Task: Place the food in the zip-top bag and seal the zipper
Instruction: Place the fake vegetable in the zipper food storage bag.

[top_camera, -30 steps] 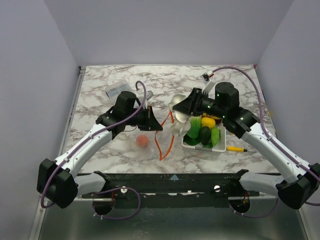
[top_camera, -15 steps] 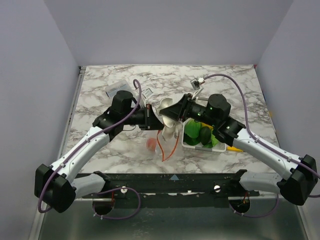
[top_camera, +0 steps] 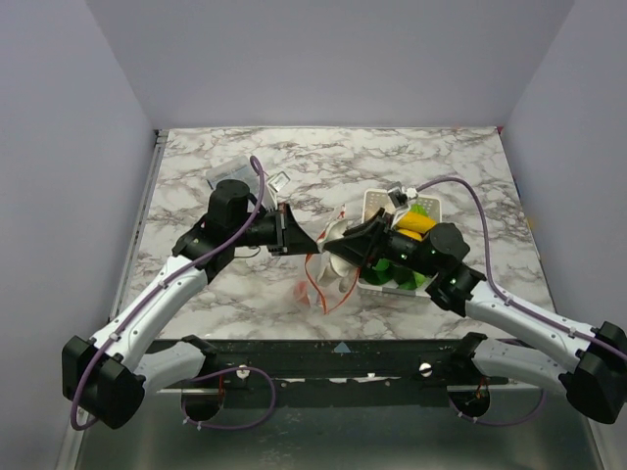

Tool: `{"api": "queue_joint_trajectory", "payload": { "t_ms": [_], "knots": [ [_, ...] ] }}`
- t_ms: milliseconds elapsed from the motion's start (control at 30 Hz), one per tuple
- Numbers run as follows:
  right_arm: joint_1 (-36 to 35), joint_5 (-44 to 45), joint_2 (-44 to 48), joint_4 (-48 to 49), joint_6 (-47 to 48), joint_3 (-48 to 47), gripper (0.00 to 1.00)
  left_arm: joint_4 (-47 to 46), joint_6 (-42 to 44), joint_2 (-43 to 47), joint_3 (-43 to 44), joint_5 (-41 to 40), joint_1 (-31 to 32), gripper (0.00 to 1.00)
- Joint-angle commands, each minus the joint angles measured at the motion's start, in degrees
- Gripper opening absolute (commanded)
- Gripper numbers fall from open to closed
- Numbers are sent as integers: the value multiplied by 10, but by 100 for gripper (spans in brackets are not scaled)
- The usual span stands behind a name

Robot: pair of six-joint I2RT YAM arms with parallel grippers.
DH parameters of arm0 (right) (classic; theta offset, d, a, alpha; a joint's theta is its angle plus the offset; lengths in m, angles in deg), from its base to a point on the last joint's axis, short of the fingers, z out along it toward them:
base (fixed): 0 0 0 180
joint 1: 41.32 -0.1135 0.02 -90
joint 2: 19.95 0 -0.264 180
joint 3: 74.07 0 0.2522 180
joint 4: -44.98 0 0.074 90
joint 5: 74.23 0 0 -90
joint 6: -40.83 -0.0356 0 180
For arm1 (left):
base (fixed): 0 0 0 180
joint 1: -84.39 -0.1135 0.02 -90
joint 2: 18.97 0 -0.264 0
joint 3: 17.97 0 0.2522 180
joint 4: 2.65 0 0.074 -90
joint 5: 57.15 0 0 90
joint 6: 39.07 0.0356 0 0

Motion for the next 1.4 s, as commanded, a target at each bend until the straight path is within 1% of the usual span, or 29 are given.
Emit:
{"api": "queue_joint_trajectory", "payload": {
  "t_ms": [0,33,100,167,267,367,467,667,800,900,1000,1067,1133,1200,1300,1367],
  "knots": [
    [-5,-34,12,34,37,27,23,-25,-13,19,-14,20,-5,0],
    [-5,-44,8,35,39,32,26,-26,-13,22,-15,19,-5,0],
    [-8,-55,5,38,42,43,40,-23,-13,25,-14,18,-5,0],
    [-11,-46,1,23,46,44,62,-21,-13,29,-13,19,-5,0],
    [-17,-26,-16,-49,68,19,72,-15,-8,34,-11,20,-6,0],
    [-21,15,-12,-96,67,3,82,4,6,36,-5,14,-6,0],
    [-22,30,-6,-134,66,-19,84,29,26,39,2,5,-7,0],
    [-22,84,-13,-265,54,-99,87,85,75,46,22,-21,-7,0],
    [-22,134,-23,-352,46,-143,85,130,120,43,44,-42,-7,0],
    [-22,222,-8,-405,42,-157,83,185,173,38,75,-84,-6,0],
    [-22,336,-4,-476,42,-175,83,244,231,31,108,-169,-6,0],
    [-21,402,-15,-522,39,-186,82,263,260,30,119,-209,-6,0],
    [-10,436,-32,-549,41,-187,82,266,276,32,120,-241,-6,0],
    [22,430,-48,-555,37,-178,82,248,284,39,107,-260,-6,0],
    [93,357,-59,-533,16,-154,81,203,294,47,72,-255,-7,0],
    [131,334,-59,-516,-10,-137,81,171,298,53,43,-247,-7,0]
  ]
}}
